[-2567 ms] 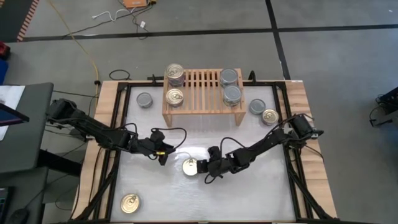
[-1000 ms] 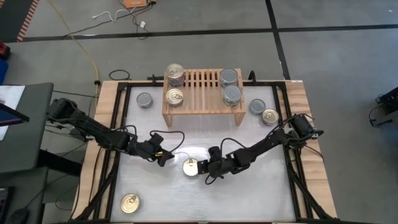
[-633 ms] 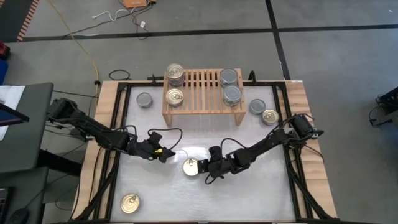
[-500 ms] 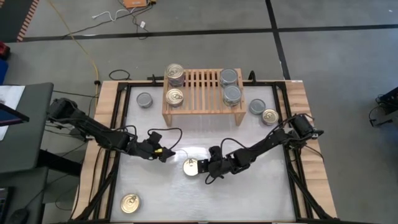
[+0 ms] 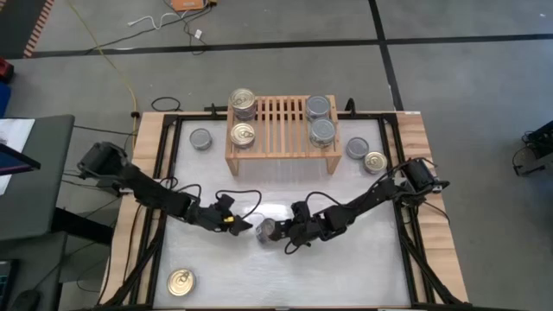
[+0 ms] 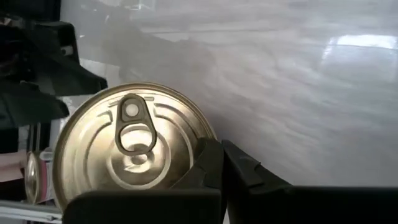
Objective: Stack canned seafood by type on shelf
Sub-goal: Stack the blue-pink tuna can on top of the other blue tuna-pink can on the shelf
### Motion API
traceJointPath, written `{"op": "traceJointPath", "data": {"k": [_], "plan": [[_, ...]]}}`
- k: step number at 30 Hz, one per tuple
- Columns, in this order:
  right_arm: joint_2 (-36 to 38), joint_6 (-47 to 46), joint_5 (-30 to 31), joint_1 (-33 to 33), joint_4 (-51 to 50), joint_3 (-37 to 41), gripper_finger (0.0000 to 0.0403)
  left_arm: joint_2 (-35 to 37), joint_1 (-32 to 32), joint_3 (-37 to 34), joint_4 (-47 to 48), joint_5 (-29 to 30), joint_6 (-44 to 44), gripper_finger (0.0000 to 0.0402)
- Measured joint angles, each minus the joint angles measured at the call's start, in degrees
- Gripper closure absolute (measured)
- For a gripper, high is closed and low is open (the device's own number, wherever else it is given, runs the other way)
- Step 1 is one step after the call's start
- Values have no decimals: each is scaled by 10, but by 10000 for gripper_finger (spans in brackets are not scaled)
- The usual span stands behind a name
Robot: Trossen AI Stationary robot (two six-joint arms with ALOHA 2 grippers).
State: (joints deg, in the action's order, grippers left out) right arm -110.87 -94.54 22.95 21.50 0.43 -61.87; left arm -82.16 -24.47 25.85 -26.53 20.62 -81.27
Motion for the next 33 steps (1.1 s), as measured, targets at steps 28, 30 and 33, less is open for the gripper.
{"op": "traceJointPath", "data": {"k": [28, 30, 33], "plan": [[0, 5, -1, 2, 13, -1, 378, -4, 0, 18, -6, -28, -10, 221], [0, 5, -1, 2, 13, -1, 378, -4, 0, 18, 1, -19, -10, 221], [0, 6, -1, 2, 13, -1, 378, -4, 2, 18, 15, -13, -10, 221]]}}
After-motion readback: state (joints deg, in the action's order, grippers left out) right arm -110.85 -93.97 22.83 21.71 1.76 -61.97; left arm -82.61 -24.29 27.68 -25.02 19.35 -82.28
